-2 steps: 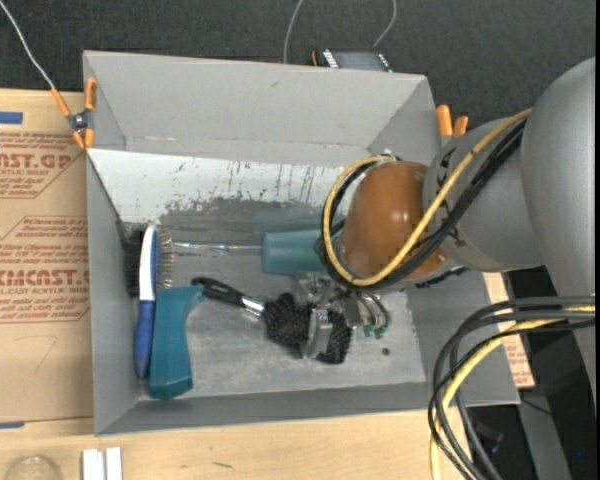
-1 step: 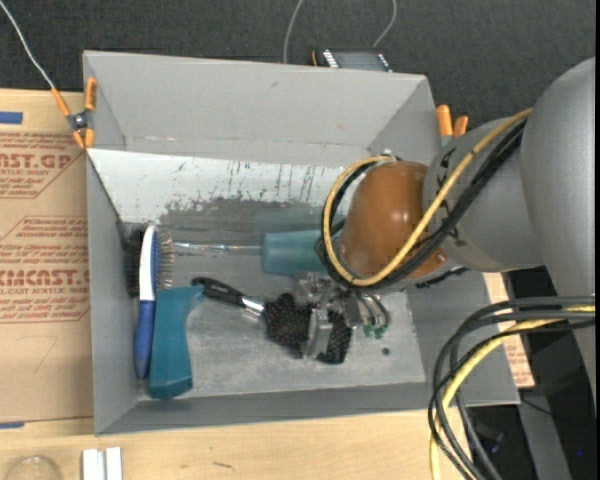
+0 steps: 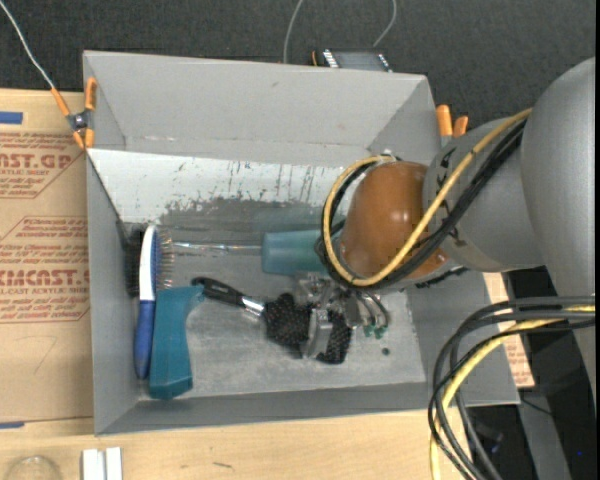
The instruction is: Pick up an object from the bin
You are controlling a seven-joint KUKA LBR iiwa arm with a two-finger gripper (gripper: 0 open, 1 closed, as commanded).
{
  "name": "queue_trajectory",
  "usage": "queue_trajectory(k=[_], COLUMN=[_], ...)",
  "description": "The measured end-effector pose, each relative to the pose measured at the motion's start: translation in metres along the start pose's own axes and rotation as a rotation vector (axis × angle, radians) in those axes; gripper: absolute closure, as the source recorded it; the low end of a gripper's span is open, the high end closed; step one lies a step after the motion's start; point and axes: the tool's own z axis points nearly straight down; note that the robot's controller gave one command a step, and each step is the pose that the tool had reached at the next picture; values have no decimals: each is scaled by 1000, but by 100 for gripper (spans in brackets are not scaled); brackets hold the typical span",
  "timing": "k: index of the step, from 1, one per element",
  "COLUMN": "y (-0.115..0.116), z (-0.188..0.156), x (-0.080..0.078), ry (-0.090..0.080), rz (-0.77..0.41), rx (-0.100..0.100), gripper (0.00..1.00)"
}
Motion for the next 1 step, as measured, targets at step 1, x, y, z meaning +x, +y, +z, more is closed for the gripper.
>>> queue_trajectory(k=[1], y=[20], z=[-111], x=[13], ry=[-7], rz=[-162], rx=[0], gripper=[100])
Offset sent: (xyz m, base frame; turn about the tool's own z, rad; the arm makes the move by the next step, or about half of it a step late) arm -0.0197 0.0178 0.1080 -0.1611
